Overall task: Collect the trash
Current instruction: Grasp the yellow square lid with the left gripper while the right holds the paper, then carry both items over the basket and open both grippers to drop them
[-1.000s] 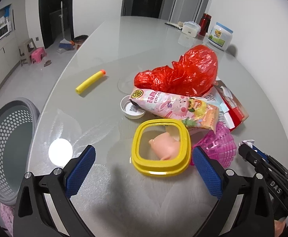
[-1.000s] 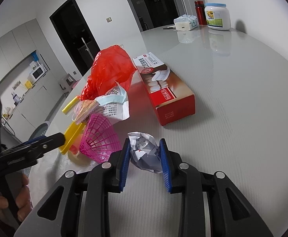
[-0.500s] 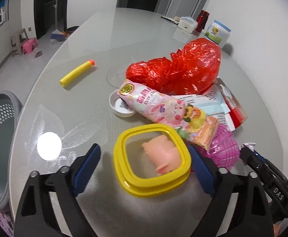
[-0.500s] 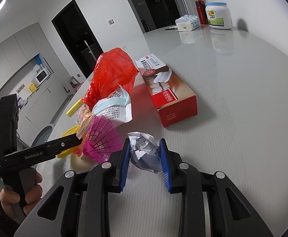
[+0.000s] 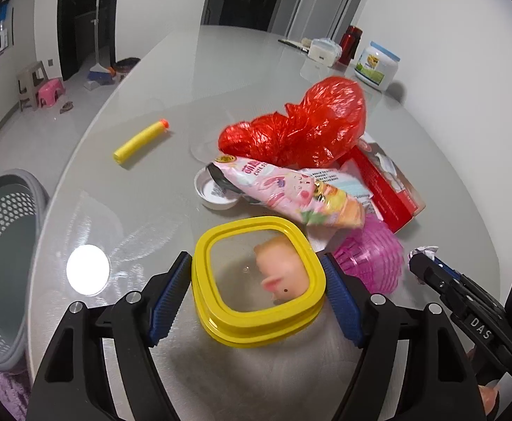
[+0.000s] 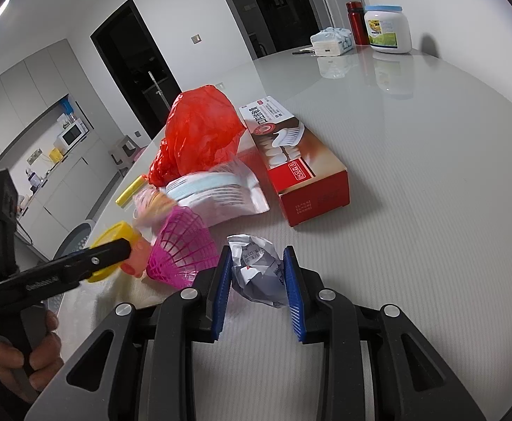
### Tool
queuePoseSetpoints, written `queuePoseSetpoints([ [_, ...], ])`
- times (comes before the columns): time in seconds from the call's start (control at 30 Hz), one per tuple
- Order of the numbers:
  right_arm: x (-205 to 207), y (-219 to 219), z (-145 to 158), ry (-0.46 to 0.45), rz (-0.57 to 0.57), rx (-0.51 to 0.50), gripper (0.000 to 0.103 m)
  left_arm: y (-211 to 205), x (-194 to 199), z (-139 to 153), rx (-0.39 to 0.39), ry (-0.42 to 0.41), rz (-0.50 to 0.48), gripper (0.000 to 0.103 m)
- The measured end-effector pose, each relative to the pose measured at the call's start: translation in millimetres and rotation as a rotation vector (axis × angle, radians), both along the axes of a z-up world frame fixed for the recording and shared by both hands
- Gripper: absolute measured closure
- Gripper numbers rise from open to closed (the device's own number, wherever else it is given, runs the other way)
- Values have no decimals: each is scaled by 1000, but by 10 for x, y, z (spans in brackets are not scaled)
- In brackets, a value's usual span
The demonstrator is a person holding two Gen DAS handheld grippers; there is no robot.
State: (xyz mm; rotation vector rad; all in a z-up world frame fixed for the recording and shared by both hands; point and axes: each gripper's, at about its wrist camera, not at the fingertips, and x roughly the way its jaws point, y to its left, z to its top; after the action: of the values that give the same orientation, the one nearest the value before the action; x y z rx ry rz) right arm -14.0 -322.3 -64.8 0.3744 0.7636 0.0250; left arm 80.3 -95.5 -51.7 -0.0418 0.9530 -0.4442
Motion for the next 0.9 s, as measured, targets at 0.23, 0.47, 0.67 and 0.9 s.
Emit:
queuePoseSetpoints([
  [0.23,-22,33,54,3,-5,-11,74,176,-89,211,4,-67,32,31],
  [0.47,-93,256,305,-39,22,-42,74,450,-216,402,18,-136,70,31],
  [0.67,-6,753,498,-70,127,-53,74,922,-317,468,53,-182,139,31],
  [0.9,296,1702,535,-59,343,-51,74,1620,-327,405,109,-191,268,31],
])
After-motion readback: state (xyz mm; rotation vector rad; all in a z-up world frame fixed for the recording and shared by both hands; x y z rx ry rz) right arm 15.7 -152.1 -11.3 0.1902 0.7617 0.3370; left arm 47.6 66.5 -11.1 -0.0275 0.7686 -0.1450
